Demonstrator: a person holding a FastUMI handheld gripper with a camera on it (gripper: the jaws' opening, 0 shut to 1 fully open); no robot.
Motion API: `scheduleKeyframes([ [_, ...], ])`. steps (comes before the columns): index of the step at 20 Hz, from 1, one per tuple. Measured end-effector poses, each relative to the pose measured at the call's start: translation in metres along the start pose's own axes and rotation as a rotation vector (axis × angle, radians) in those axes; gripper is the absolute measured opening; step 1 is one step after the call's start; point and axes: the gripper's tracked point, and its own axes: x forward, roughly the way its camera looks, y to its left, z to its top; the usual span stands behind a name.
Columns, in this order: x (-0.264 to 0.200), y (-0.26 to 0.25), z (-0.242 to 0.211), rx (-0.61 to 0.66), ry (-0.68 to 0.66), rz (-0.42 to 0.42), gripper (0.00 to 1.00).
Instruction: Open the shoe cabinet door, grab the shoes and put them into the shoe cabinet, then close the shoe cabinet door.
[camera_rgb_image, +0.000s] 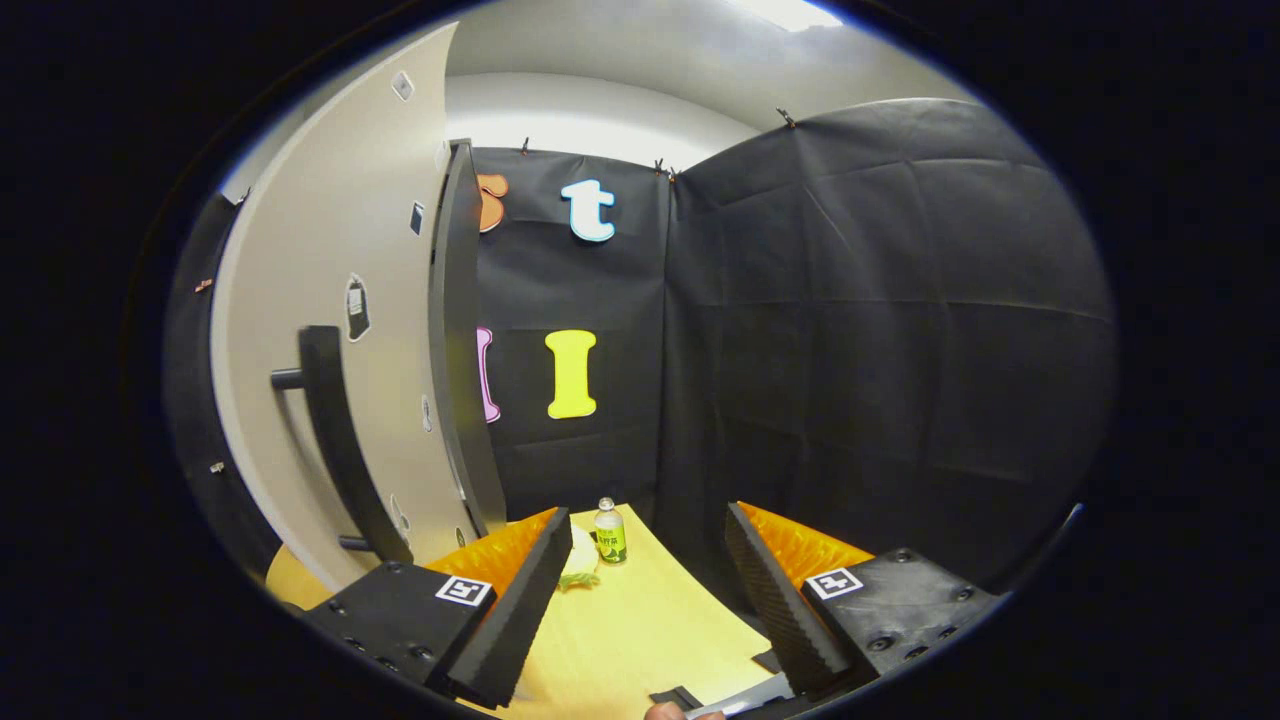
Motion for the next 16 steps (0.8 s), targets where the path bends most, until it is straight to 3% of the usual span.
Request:
scheduleKeyframes([
  [5, 0.019, 0.035, 0.001, 0.001, 0.012, 0.071, 0.98],
  [13, 0.014, 0.045, 0.001, -0.003, 0.010, 0.034, 0.96],
  [16, 0.006, 0.067, -0.003, -0.005, 0.013, 0.057, 0.96],
])
